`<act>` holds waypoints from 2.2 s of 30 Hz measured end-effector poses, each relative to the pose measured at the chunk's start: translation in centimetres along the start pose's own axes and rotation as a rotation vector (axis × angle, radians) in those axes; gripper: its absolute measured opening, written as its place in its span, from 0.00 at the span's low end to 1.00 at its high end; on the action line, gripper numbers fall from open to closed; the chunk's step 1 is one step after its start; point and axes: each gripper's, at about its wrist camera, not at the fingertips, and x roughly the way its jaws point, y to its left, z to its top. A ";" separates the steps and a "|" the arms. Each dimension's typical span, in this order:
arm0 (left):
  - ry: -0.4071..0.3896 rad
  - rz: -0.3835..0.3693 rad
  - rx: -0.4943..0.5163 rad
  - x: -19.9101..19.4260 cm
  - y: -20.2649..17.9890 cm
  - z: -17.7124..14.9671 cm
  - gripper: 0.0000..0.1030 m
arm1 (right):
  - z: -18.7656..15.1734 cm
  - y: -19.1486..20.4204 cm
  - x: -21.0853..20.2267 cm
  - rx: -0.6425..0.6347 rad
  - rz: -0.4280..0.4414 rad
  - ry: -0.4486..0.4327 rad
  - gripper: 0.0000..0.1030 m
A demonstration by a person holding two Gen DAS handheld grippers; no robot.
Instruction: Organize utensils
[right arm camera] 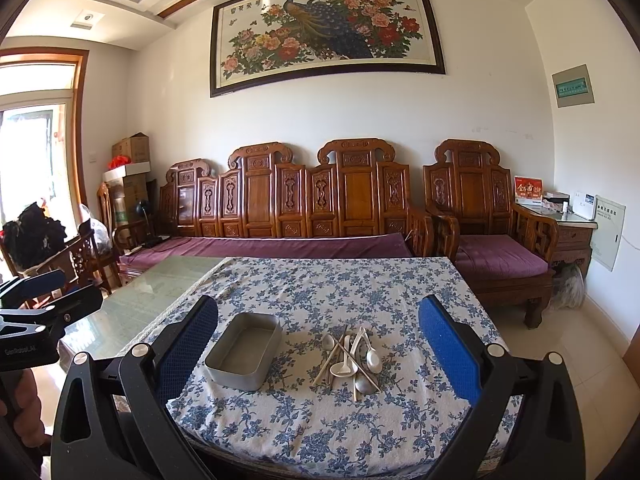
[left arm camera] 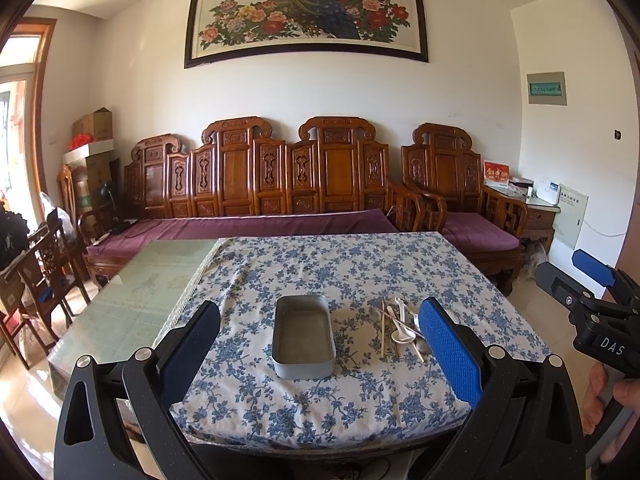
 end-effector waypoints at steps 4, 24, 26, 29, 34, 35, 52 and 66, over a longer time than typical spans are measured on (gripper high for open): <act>0.000 0.001 0.001 0.0 0.0 0.0 0.93 | 0.0 0.0 0.0 0.000 0.000 0.000 0.98; 0.073 -0.013 0.018 2.8 -0.4 -1.1 0.93 | -0.7 -1.3 1.6 0.009 0.003 0.033 0.98; 0.095 -0.021 0.021 3.8 -0.4 -1.6 0.93 | -1.1 -1.8 2.4 0.010 0.005 0.048 0.98; 0.127 -0.027 0.030 5.5 -0.5 -2.3 0.93 | -1.9 -2.5 3.8 0.009 0.005 0.069 0.98; 0.178 -0.049 0.042 8.8 -0.6 -3.0 0.93 | -3.0 -3.7 6.5 0.010 -0.001 0.100 0.97; 0.189 -0.059 0.047 9.5 -0.6 -3.1 0.93 | -3.2 -4.1 7.0 0.010 -0.007 0.104 0.96; 0.345 -0.149 0.118 20.7 -2.2 -4.3 0.93 | -5.4 -8.7 19.2 -0.002 -0.010 0.232 0.68; 0.432 -0.207 0.087 28.2 -3.8 -6.2 0.83 | -10.4 -10.7 31.2 -0.049 0.116 0.416 0.41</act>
